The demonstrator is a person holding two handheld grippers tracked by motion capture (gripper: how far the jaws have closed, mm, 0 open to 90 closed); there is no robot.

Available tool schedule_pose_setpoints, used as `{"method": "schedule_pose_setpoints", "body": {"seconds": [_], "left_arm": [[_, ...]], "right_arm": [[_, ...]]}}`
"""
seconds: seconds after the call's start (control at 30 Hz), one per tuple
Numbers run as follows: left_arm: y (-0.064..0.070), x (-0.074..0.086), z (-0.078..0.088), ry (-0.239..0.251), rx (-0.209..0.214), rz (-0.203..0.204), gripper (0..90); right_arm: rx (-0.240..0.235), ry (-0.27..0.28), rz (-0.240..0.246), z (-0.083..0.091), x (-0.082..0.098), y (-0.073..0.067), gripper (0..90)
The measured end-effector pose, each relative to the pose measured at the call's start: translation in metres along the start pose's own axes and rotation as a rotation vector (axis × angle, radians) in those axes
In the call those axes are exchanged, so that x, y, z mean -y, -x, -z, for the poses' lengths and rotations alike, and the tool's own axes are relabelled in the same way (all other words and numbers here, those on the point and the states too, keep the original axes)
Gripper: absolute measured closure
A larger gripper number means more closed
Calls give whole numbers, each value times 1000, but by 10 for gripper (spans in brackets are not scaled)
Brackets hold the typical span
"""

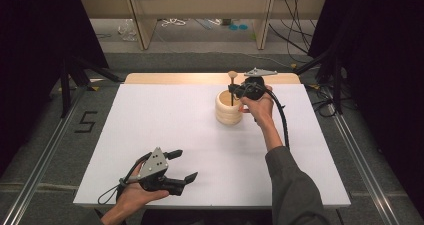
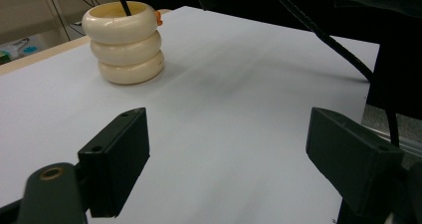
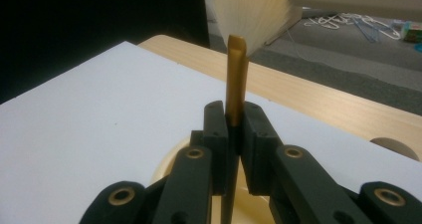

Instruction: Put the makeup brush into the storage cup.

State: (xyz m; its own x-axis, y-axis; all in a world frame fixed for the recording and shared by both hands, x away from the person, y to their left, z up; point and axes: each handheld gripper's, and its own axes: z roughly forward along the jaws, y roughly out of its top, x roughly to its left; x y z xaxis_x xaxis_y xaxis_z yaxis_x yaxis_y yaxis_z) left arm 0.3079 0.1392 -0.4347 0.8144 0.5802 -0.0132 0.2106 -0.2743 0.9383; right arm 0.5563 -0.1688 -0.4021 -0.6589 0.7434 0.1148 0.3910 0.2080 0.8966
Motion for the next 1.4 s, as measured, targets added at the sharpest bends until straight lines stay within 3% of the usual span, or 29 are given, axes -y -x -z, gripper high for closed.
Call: {"method": "schedule_pose_setpoints", "body": {"seconds": [0.1,0.23,0.4,0.5,0.63,0.9,1.0,1.1,1.2,1.4], "left_arm": [[0,0,0,0,-1,0,171],[0,0,0,0,-1,0,171],[0,0,0,-1,0,-2,171],[0,0,0,-1,0,-2,171],[0,0,0,1,-2,3,172],[0,0,0,2,-1,2,171],[-1,0,0,9,3,-6,171],[-1,0,0,12,-3,13,171],[-1,-1,1,4,-8,-1,171],[-1,-1,1,7,-12,5,171]], "right_arm": [[12,-9,-29,0,2,0,683],[55,-25,-59,2,1,1,391],[115,-11,-78,8,0,4,189],[108,-7,-85,14,0,3,175],[110,0,-47,20,-1,-1,165],[97,13,-30,33,-6,-12,165],[73,18,-34,38,-6,-17,164],[76,21,-7,45,-6,-23,160],[71,28,21,54,-4,-29,160],[44,44,31,73,4,-44,160]]}}
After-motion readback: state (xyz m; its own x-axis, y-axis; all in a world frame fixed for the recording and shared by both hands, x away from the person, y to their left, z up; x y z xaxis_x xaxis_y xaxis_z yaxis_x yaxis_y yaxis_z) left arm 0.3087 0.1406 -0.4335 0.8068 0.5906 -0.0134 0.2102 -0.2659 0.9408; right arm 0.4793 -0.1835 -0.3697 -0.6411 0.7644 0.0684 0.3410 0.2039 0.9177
